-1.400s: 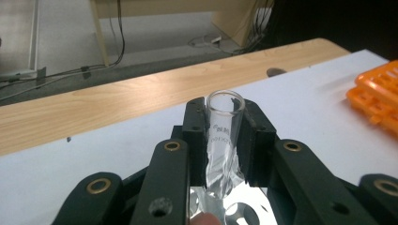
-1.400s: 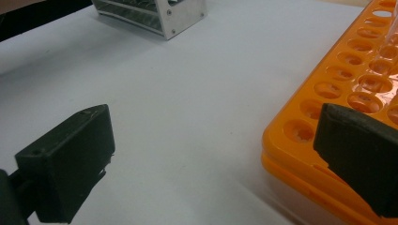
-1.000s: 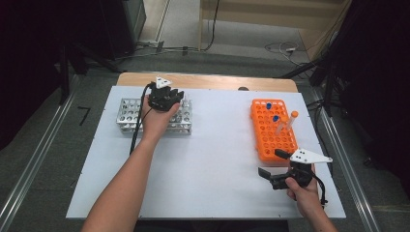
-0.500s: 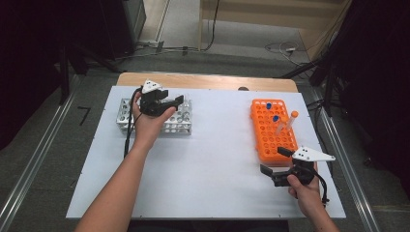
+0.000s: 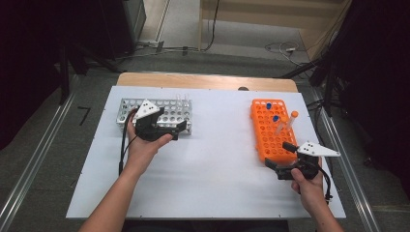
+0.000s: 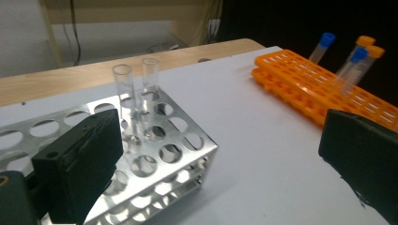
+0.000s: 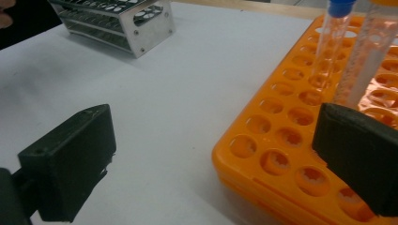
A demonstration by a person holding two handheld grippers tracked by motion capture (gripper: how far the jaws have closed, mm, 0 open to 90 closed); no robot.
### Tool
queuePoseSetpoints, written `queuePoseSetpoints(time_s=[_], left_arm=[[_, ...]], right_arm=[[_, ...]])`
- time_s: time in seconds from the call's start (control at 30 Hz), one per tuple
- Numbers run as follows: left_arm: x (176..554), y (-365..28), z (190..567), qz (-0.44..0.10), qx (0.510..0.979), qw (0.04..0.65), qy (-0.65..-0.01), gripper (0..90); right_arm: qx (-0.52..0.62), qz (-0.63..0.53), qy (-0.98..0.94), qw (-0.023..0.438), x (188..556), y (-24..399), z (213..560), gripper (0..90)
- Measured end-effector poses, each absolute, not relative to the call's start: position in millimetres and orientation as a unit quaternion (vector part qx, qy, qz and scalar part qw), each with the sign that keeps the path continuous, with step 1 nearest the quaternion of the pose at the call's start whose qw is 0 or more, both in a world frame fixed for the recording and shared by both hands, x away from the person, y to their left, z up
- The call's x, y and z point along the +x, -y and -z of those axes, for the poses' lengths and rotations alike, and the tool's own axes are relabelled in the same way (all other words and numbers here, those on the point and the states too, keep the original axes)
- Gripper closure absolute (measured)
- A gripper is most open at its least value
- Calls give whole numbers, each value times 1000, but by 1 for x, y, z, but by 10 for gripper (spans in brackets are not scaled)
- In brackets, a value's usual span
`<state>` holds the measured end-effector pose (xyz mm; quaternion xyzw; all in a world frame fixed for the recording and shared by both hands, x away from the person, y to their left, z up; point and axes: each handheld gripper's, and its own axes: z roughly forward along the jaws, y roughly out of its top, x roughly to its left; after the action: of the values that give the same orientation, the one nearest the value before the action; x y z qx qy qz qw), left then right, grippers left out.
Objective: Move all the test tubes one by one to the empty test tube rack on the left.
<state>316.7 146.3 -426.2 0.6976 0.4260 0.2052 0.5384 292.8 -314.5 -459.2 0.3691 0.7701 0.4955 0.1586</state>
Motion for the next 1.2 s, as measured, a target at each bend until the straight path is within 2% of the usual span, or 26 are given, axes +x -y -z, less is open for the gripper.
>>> queuePoseSetpoints(time_s=[0.57,1.0,1.2], left_arm=[[265,-133,448,-172,696,567,-406,0],[259,-125,458,-164,708,560,-399,0],[260,-125,458,-164,705,563,-400,0]], right_arm=[[422,-488,-742,182,325,349,454,46],[473,-456,-721,222,364,372,461,307],[472,-454,-724,216,378,373,465,453]])
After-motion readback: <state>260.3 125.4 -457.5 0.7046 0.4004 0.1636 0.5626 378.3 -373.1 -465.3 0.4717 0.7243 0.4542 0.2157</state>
